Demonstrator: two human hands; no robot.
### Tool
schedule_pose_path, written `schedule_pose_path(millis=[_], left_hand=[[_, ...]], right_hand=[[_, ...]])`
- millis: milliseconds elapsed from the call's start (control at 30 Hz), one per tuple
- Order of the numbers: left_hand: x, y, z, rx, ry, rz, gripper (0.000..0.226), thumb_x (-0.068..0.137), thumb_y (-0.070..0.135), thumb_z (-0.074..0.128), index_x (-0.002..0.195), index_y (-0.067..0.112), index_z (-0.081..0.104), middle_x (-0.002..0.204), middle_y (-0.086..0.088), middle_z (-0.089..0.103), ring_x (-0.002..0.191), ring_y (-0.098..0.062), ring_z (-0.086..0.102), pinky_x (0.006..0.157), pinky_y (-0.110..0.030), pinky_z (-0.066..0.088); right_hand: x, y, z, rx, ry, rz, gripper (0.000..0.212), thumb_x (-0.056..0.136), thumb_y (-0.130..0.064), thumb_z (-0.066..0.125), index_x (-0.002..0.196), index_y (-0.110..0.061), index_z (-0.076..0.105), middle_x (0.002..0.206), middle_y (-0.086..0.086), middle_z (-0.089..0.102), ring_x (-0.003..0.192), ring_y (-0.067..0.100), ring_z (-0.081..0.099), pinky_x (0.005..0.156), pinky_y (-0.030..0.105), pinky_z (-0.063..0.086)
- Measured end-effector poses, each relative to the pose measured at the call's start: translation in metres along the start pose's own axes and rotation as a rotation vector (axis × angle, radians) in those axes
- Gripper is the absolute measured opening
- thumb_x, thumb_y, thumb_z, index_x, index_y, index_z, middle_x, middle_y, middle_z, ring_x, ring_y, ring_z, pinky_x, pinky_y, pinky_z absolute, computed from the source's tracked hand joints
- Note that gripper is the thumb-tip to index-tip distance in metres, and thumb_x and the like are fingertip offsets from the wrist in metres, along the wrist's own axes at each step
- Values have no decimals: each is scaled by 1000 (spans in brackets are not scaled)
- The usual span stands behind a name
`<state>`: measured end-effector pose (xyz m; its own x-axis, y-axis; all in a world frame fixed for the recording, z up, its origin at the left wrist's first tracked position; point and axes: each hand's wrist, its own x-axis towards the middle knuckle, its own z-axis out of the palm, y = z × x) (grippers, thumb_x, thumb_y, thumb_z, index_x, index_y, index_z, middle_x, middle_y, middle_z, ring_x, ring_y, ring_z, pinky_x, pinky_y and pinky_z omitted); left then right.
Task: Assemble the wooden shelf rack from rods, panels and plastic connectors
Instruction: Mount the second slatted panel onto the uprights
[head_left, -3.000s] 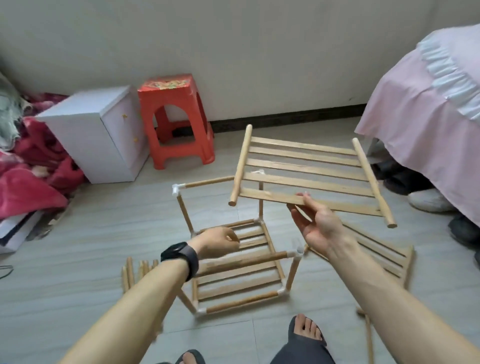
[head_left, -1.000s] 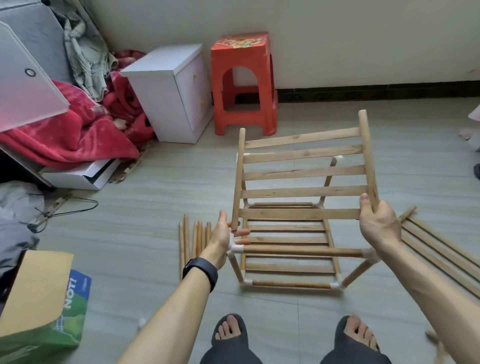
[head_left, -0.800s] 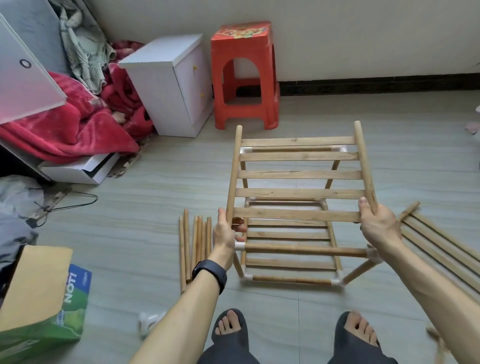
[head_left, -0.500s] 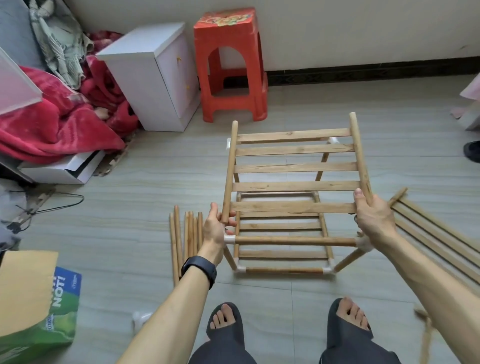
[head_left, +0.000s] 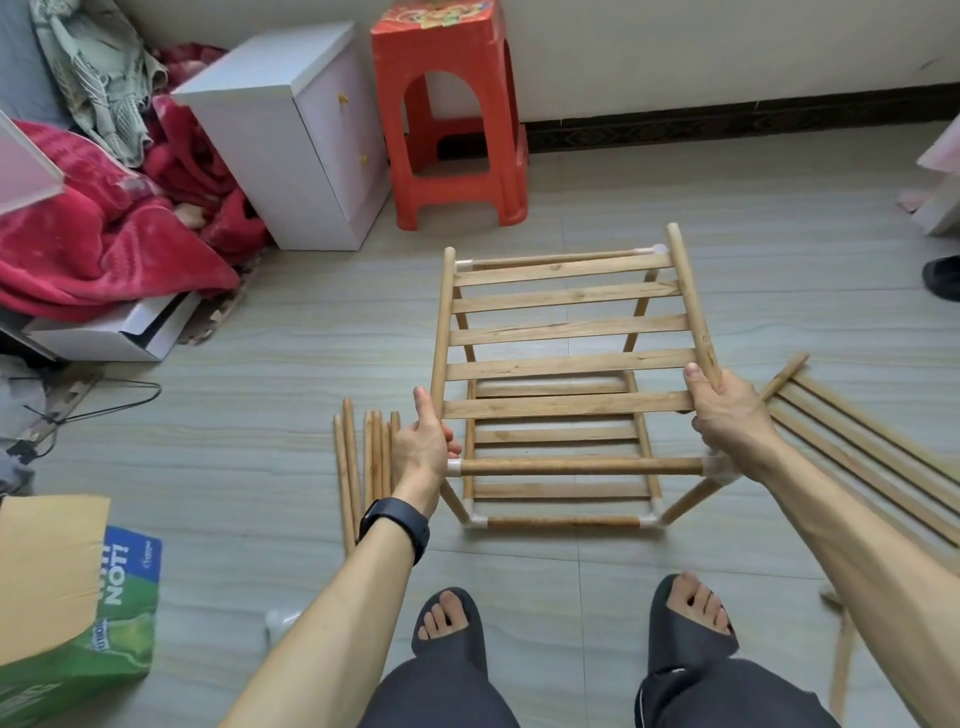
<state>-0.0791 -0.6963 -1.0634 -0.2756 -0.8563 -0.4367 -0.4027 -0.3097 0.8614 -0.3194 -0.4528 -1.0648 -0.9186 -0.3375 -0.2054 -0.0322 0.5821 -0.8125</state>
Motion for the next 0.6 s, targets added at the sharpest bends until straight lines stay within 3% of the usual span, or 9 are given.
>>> schedule_pose_path(millis=[67, 167, 233, 333, 433, 567, 600], left_hand=[[1, 0, 0, 186, 24, 73, 77, 90, 82, 29, 68, 16, 62, 53, 7, 64, 63, -17, 63, 61, -31, 46], [5, 1, 1, 276, 24, 168, 65, 93, 78, 32, 103, 19, 59, 73, 3, 71, 68, -17, 67, 57, -32, 55], [5, 3, 2, 268, 7, 227, 58, 96, 72, 36, 115, 22, 57, 76, 0, 72, 64, -15, 66, 46, -28, 52], [10, 1, 2, 249, 47, 272, 52, 98, 67, 39, 113, 22, 60, 72, -2, 68, 54, -12, 62, 37, -17, 44], [15, -3, 2, 299, 86, 324, 48, 99, 65, 39, 108, 23, 60, 65, 2, 63, 50, -5, 58, 36, -18, 42], [18, -3, 2, 296, 71, 314, 49, 99, 67, 38, 104, 23, 61, 64, 0, 63, 58, -16, 62, 57, -35, 56], [18, -2, 2, 303, 73, 315, 49, 99, 67, 38, 101, 24, 61, 63, -1, 63, 57, -16, 62, 57, -34, 56]], right_hand=[[1, 0, 1, 22, -11, 10, 48, 98, -64, 42, 79, -20, 51, 70, 1, 55, 64, 26, 52, 62, 38, 42], [1, -3, 0, 164, -74, 49, 43, 100, -61, 46, 84, -22, 49, 77, 9, 54, 47, 15, 44, 44, 29, 36], [1, -7, -3, 271, -132, 115, 42, 100, -60, 47, 90, -19, 52, 87, 11, 54, 44, 10, 43, 40, 25, 38], [1, -13, -7, 350, -194, 218, 51, 98, -65, 45, 94, -16, 57, 94, 8, 53, 56, 14, 47, 46, 27, 48], [-2, -13, -7, 411, -165, 257, 56, 100, -62, 45, 95, -11, 65, 91, 7, 49, 60, 17, 45, 47, 27, 48], [-9, -8, -8, 492, -138, 260, 55, 102, -57, 47, 94, -8, 69, 85, 7, 48, 54, 16, 44, 45, 26, 43], [-10, -8, -8, 494, -129, 257, 55, 102, -57, 48, 91, -8, 69, 83, 8, 48, 53, 16, 44, 43, 26, 42]])
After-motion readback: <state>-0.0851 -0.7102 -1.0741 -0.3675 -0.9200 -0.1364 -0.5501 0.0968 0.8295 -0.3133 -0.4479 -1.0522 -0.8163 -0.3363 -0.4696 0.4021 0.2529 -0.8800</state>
